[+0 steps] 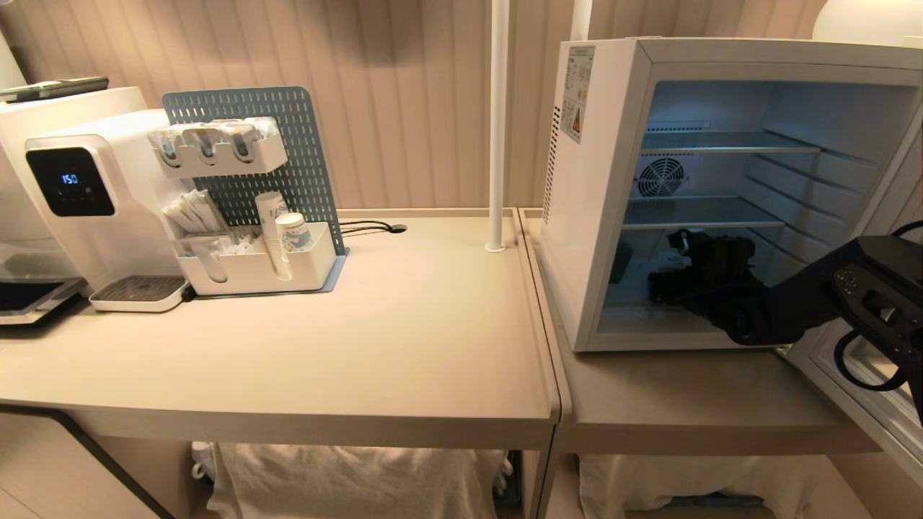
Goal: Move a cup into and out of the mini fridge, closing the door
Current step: Put the yoghurt in the freezer
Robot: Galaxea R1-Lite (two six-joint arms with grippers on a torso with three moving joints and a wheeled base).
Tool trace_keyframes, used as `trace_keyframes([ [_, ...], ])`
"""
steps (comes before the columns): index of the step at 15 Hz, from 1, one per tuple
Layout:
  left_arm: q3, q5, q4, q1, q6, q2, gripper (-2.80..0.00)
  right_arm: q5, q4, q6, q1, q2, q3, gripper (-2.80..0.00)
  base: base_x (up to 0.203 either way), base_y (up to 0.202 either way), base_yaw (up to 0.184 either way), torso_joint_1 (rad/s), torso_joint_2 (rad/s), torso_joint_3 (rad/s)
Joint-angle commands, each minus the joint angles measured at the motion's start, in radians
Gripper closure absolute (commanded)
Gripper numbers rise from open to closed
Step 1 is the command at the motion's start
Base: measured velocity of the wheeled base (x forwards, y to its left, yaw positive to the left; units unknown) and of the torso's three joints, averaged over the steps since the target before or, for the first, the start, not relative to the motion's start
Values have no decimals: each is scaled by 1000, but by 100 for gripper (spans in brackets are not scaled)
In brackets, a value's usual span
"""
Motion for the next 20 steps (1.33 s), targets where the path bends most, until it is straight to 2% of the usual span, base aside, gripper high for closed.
trace_keyframes([
  [1, 0, 0, -1, -1, 0, 0, 0, -8, 0, -1, 0, 15, 2, -280, 0, 0, 0, 0, 0, 0],
  [5, 0, 0, -1, -1, 0, 0, 0, -27, -12, 1, -3, -4, 26, -280, 0, 0, 0, 0, 0, 0],
  [8, 0, 0, -1, -1, 0, 0, 0, -18, -17, 5, -5, -69, 112, -280, 0, 0, 0, 0, 0, 0],
  [15, 0, 0, -1, -1, 0, 0, 0, 68, -22, 8, -3, -412, 458, -280, 0, 0, 0, 0, 0, 0],
  [18, 0, 0, -1, -1, 0, 0, 0, 116, -73, 8, -3, -617, 671, -280, 0, 0, 0, 0, 0, 0],
  [19, 0, 0, -1, -1, 0, 0, 0, 134, -122, 3, -3, -684, 764, 0, 0, 0, 0, 0, 0, 0],
  [20, 0, 0, -1, -1, 0, 0, 0, 155, -168, -5, -3, -765, 856, 0, 0, 0, 0, 0, 0, 0],
])
